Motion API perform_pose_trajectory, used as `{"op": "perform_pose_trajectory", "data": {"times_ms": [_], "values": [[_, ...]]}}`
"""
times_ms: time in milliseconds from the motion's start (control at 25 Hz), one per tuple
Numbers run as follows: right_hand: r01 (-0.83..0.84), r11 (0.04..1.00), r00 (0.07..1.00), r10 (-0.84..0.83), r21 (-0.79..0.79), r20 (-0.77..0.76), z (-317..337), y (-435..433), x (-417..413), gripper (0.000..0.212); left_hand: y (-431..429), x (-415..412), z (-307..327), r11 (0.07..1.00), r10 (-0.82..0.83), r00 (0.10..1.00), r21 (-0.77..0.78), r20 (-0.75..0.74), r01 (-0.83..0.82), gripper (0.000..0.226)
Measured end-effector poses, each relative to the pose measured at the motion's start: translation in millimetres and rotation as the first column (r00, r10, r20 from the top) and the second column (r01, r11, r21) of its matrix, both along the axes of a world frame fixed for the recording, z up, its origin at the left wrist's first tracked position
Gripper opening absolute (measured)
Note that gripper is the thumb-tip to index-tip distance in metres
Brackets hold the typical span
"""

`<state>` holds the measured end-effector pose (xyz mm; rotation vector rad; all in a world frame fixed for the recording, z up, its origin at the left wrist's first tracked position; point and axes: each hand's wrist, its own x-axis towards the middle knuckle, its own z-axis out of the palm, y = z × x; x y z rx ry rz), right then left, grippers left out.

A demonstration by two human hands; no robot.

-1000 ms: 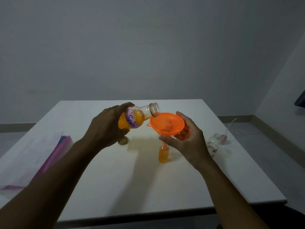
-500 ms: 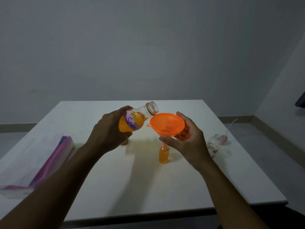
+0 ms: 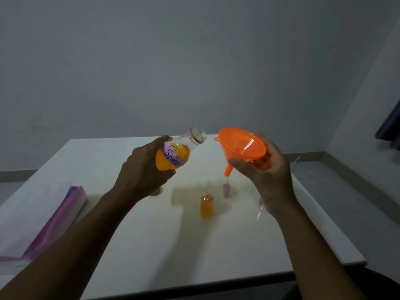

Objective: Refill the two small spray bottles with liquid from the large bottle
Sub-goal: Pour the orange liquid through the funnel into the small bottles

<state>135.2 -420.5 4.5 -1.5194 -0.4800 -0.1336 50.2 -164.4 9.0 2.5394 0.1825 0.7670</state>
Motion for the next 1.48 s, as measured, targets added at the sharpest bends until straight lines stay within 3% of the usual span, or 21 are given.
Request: {"op": "perform_pose_trajectory", "data": {"times_ms": [120, 320, 480, 760, 1160, 1480], "values": [[0.121, 0.992, 0.992, -0.122, 0.04, 0.01, 8.2, -31.6, 14.0, 0.096, -19.8, 14.1, 8.3, 0.999, -0.035, 0.999, -0.008, 0.027, 0.035, 0.068], [0.271, 0.962, 0.962, -0.272, -0.022, -0.037, -2.2, -74.5, 39.0, 0.098, -55.3, 42.1, 10.9, 0.994, -0.1, 0.994, -0.039, 0.032, 0.102, 0.07], [0.265, 0.964, 0.963, -0.266, -0.035, -0.045, -8.9, -84.6, 42.7, 0.099, -75.0, 56.8, 8.6, 0.988, -0.137, 0.99, -0.062, 0.021, 0.139, 0.072], [0.205, 0.972, 0.977, -0.211, -0.116, -0.036, -24.0, -86.8, 47.7, 0.097, -86.2, 75.7, 9.6, 0.984, -0.175, 0.984, 0.03, 0.03, 0.174, 0.074], [0.126, 0.977, 0.991, -0.13, -0.174, -0.011, -37.4, -88.1, 49.8, 0.096, -96.6, 99.0, 28.9, 0.908, -0.19, 0.981, 0.373, -0.039, 0.191, 0.076], [0.095, 0.984, 0.995, -0.099, -0.153, -0.019, -35.8, -88.5, 50.0, 0.1, -94.5, 99.8, 30.8, 0.867, -0.183, 0.983, 0.471, -0.009, 0.165, 0.071]]}}
